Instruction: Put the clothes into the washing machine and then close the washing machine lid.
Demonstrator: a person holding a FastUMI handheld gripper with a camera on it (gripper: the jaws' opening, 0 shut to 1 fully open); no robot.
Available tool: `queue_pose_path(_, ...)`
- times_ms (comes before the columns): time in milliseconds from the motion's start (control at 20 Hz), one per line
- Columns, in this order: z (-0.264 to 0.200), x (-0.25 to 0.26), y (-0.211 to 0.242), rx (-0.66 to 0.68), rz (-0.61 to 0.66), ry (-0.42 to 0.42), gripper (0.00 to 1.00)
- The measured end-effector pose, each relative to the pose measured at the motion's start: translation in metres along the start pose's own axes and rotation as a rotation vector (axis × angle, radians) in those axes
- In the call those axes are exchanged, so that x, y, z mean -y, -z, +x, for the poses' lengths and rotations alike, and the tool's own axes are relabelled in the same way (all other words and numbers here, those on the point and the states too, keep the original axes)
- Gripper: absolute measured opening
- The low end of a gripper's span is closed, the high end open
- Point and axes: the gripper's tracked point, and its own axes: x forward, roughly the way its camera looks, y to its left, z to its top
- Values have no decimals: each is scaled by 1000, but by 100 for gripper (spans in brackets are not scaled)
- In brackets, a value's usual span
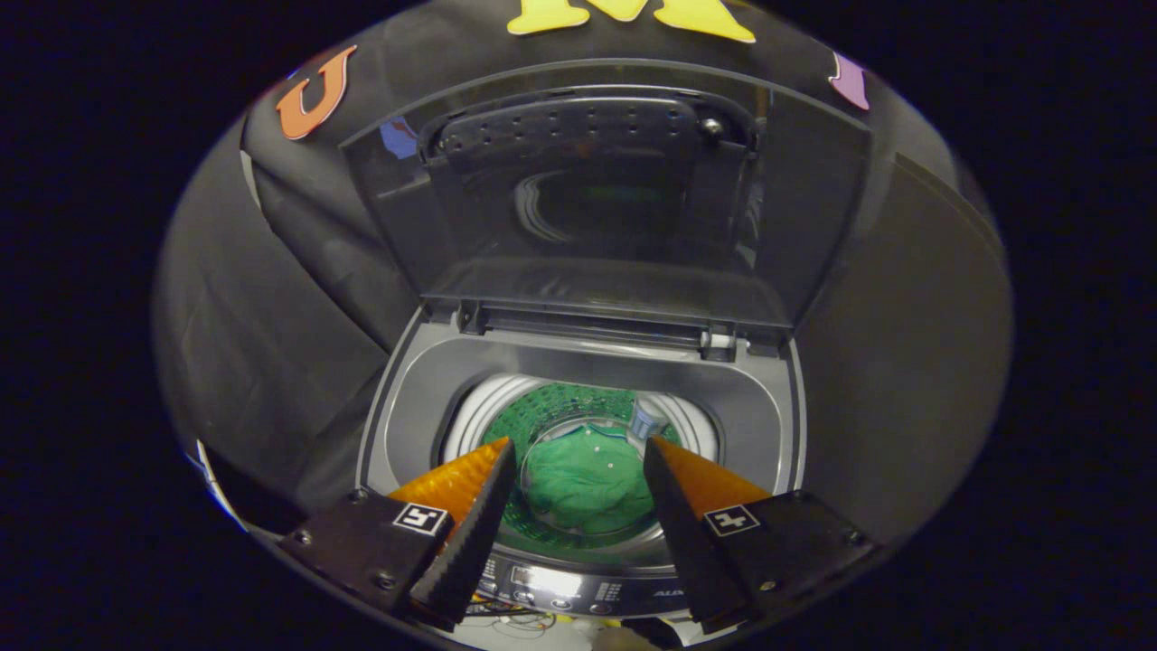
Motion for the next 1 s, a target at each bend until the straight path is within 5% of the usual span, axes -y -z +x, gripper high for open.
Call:
queue_pose_path(400, -25, 6, -10, 68, -24, -1, 89)
queue_pose_path(1000, -97, 7, -94, 356, -98, -10, 89)
